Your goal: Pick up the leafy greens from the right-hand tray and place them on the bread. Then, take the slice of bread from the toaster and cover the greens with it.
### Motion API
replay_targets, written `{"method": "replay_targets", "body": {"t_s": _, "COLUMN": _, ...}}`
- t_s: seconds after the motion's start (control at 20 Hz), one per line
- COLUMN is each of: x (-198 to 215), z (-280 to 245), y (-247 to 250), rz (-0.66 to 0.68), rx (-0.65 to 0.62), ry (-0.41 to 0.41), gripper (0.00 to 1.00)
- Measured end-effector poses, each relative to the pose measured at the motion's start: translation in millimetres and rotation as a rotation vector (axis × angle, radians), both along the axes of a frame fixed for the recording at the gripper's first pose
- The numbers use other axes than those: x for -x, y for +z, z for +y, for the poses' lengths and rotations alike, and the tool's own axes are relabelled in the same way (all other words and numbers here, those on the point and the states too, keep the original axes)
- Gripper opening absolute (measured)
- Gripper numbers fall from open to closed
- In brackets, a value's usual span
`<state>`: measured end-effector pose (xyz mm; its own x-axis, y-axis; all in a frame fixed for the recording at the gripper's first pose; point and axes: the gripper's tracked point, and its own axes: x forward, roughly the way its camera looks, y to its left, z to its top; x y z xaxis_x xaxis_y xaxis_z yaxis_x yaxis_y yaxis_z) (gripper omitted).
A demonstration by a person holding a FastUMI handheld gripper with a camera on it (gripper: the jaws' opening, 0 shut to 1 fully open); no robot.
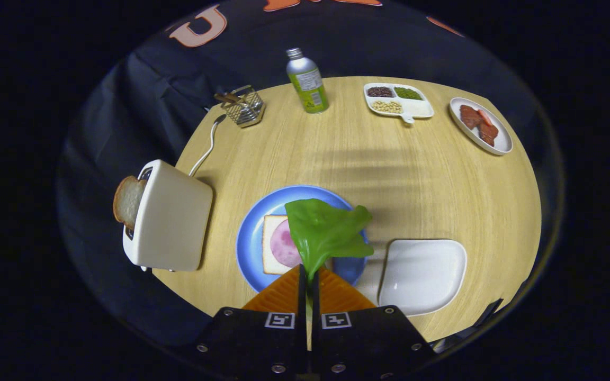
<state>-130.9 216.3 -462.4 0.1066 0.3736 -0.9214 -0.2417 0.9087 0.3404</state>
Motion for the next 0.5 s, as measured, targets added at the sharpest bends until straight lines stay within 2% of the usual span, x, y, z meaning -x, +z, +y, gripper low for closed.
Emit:
{"method": "replay_targets", "body": {"t_s": 0.35, "x": 2, "z": 47, "y": -11, "rz": 0.032, "rx": -0.021, "ry": 0.061, "gripper": 0.04}}
{"method": "replay_targets", "body": {"t_s": 0.5, "x": 0, "z": 42, "y": -32, "rz": 0.036, "rx": 0.061, "ry": 0.066, "gripper": 0.04}}
